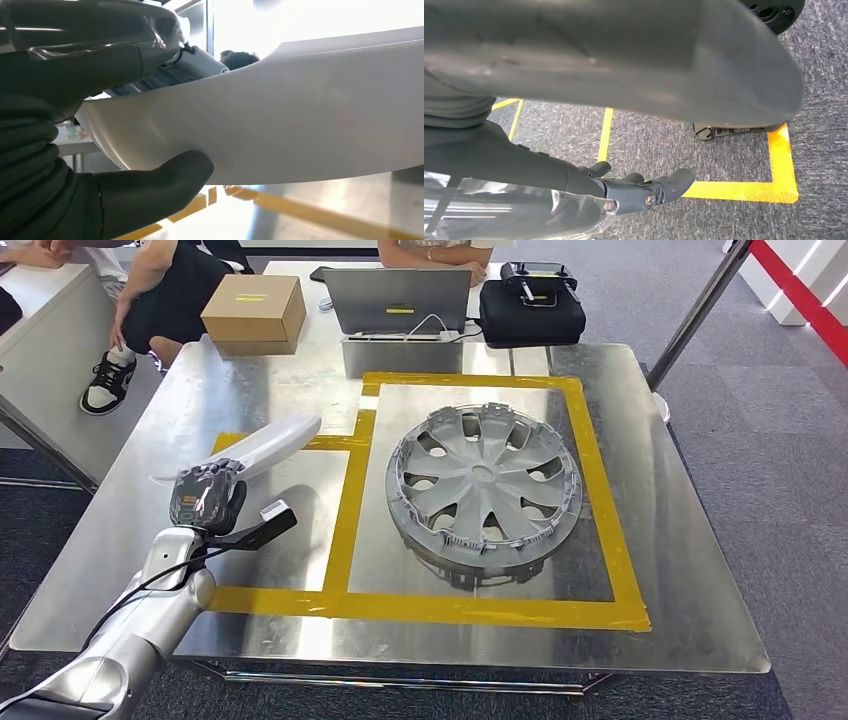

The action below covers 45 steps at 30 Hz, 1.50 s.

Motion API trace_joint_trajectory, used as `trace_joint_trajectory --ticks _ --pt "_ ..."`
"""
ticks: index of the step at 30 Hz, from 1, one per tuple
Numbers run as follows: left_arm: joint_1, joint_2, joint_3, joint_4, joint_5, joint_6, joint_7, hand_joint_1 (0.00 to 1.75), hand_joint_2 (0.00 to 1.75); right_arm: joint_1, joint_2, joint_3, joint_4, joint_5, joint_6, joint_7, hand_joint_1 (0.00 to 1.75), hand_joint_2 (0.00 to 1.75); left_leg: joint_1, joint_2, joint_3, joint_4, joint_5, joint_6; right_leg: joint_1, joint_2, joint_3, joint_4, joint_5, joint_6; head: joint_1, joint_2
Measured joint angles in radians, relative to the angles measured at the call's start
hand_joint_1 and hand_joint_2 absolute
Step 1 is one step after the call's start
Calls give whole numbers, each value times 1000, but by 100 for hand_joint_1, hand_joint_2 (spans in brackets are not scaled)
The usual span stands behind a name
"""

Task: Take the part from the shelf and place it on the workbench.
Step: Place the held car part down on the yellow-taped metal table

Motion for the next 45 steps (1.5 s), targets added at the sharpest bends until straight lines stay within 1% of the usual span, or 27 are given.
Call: trace_joint_trajectory --ticks 4,12,16,20,22,26,29,32,34,36,37,39,43,45 --pt "-4 3 9 71 -8 2 0 175 175 0 2 1 0 7 -1 0 0 0 0 0 0 0 0 0 0 0 0 -1 0 0 0 0" --pt "-5 3 13 136 -27 3 4 175 175 -2 5 2 0 11 -1 0 0 0 0 0 0 0 0 0 0 0 0 -1 0 0 0 0" --pt "-1 -1 12 165 -37 18 -16 0 175 -3 7 2 0 11 -2 0 0 0 0 0 0 0 0 0 0 0 0 -1 0 0 0 0" --pt "4 -12 14 182 -37 46 -66 0 175 -4 8 2 0 7 -4 1 0 0 0 -1 0 0 0 0 0 0 0 -1 0 0 0 0" --pt "4 -17 20 180 -37 60 -78 0 175 -5 8 2 0 7 -5 1 0 0 0 0 0 0 0 0 0 0 1 -1 0 0 0 0" --pt "3 -23 49 178 -1 68 -107 0 0 -5 8 2 0 4 -5 1 0 0 0 0 0 0 0 0 0 0 1 -1 0 0 0 0" --pt "12 -28 94 167 102 68 -176 0 0 -5 8 1 0 -3 -6 1 0 0 0 0 0 0 0 0 0 0 1 -1 0 0 0 0" --pt "31 -43 163 145 277 50 -295 0 0 -4 8 0 0 -9 -8 1 0 0 0 0 1 0 0 0 0 0 1 -1 0 0 0 0" --pt "55 -61 223 102 457 -6 -406 0 0 -4 8 -3 0 -12 -11 0 0 0 0 0 1 0 0 0 0 0 1 -1 0 0 0 0" --pt "95 -84 287 22 664 -105 -499 0 0 -3 8 -6 0 -14 -12 -2 0 0 0 1 1 0 0 0 0 1 1 -1 0 0 0 0" --pt "120 -96 315 -31 762 -163 -526 0 0 -3 8 -7 0 -15 -12 -2 0 0 0 1 1 0 0 0 0 1 1 -2 0 0 0 0" --pt "168 -116 355 -137 902 -253 -545 0 0 -1 8 -8 0 -17 -12 -3 0 0 0 1 0 0 -1 0 0 1 1 -2 0 0 0 0" --pt "235 -137 392 -303 1045 -344 -559 0 0 0 7 -8 0 -20 -12 -3 0 0 0 1 0 0 -1 1 0 1 1 -2 0 0 0 0" --pt "281 -147 400 -414 1212 -446 -578 0 0 0 7 -9 0 -23 -12 -2 0 0 0 2 0 0 -1 0 0 2 1 -2 0 0 0 0"
